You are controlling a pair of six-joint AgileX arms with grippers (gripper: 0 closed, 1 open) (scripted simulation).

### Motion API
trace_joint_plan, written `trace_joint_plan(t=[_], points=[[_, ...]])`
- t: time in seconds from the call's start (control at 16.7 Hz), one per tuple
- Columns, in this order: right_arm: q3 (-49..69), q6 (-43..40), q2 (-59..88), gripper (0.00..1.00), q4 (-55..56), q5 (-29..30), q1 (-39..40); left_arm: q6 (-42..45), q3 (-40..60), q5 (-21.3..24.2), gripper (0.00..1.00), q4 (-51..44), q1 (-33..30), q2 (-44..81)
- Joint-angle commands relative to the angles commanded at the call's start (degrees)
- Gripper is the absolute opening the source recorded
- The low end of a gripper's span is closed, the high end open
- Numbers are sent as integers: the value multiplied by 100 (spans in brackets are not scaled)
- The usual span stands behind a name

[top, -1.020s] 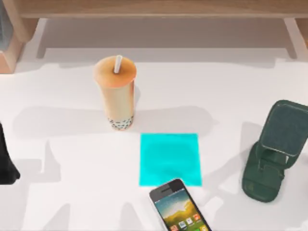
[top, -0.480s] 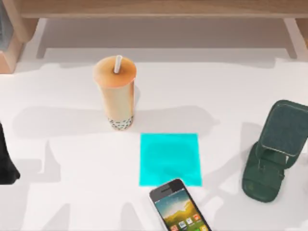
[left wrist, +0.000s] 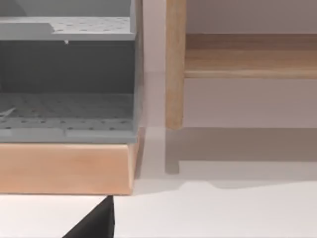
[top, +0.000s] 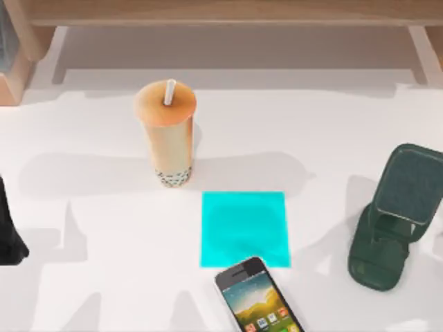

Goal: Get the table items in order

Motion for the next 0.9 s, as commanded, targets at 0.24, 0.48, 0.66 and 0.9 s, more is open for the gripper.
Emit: trace_joint_plan(t=[0.24,0.48,0.66,0.9], points=[[453,20,-323,0,-724,-3,-9,0,0,0,100,0,0,0],[460,35,-324,0,-744,-3,0,0,0,0,100,0,0,0],[636,-149,-235,0,-661,19,11,0,0,0,100,0,0,0],[1507,-1161,272,0,-310,115,224,0,0,0,100,0,0,0]])
